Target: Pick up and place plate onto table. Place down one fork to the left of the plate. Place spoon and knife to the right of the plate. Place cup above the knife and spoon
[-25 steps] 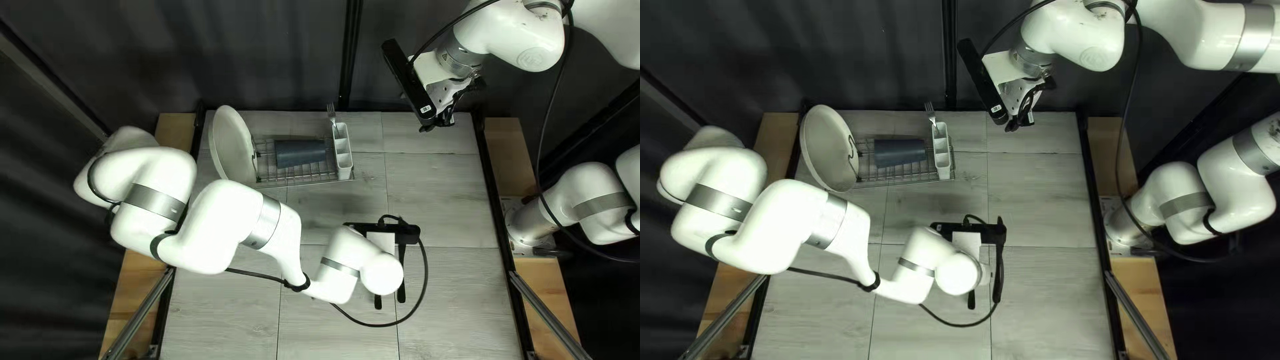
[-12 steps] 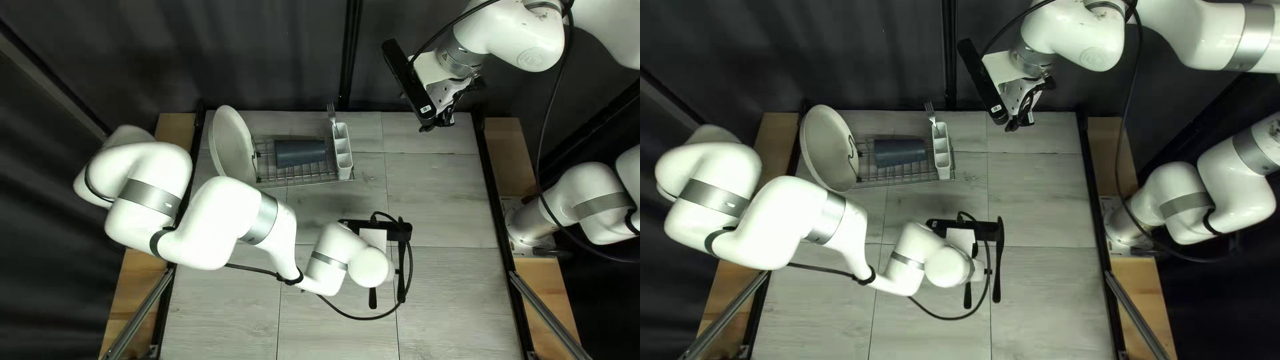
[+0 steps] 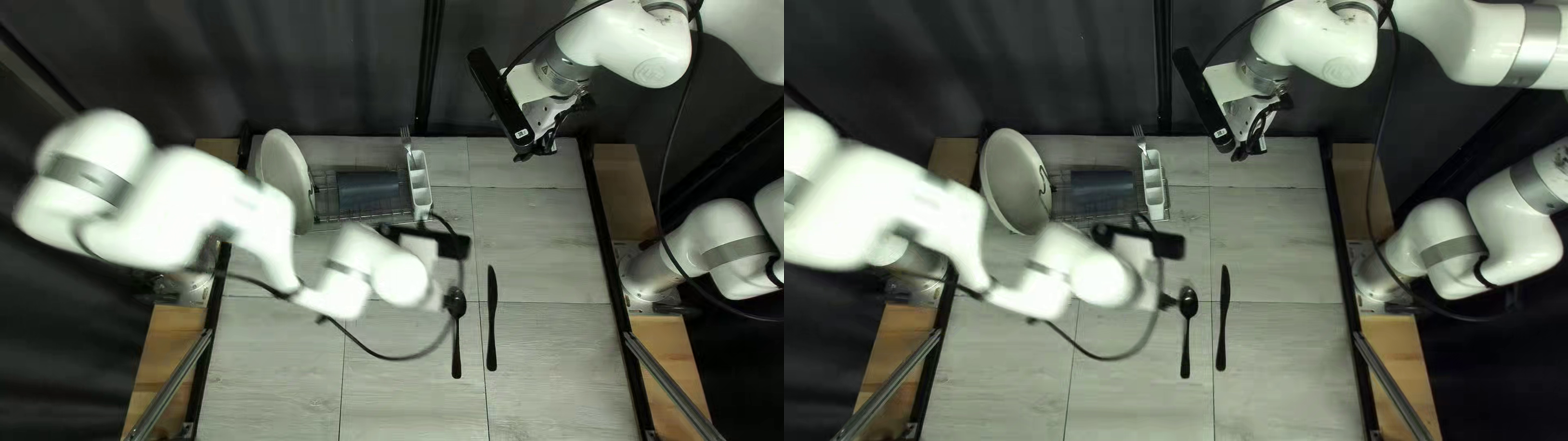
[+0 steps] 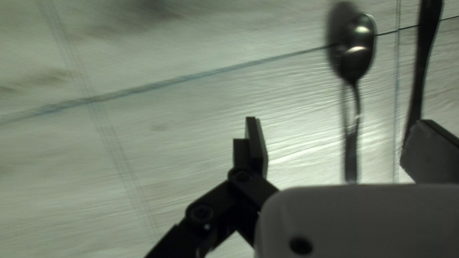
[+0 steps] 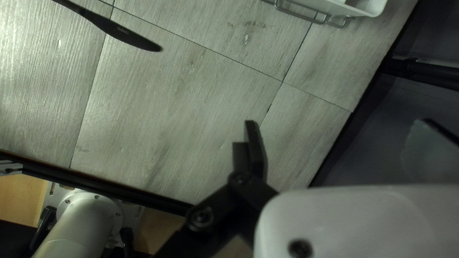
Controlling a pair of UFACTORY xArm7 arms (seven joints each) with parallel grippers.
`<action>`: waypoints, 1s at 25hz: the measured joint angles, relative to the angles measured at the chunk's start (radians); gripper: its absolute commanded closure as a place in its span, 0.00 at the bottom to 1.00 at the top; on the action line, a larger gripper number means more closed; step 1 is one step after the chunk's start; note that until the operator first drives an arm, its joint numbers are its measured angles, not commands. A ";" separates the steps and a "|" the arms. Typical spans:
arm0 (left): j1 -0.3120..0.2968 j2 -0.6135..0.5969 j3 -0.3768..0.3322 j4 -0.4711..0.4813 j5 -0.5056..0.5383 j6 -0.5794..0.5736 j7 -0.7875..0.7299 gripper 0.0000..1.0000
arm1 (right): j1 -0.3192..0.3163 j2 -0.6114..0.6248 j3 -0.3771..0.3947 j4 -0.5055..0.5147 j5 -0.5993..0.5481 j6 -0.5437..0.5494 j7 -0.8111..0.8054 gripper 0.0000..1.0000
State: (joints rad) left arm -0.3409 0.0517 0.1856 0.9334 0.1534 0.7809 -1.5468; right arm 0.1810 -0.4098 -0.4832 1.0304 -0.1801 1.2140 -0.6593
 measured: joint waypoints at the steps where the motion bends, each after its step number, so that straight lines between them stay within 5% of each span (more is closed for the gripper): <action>1: 0.000 -0.001 0.000 -0.001 0.000 0.000 0.001 0.00 | 0.000 0.000 0.000 0.000 0.000 0.000 0.000 0.00; 7: 0.001 -0.074 -0.001 -0.033 0.014 0.031 -0.002 0.00 | 0.000 0.000 0.000 0.000 0.000 0.000 0.000 0.00; 15: -0.026 -0.651 0.031 -0.279 0.112 0.331 0.325 0.00 | 0.000 0.000 0.000 0.000 0.000 0.000 0.000 0.00; 25: -0.052 -0.807 0.065 -0.308 0.122 0.413 0.479 0.00 | 0.000 0.000 0.000 0.000 0.000 0.000 0.000 0.00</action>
State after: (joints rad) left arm -0.3930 -0.7549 0.2510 0.6257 0.2750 1.1939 -1.0682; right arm 0.1810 -0.4099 -0.4832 1.0303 -0.1801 1.2140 -0.6593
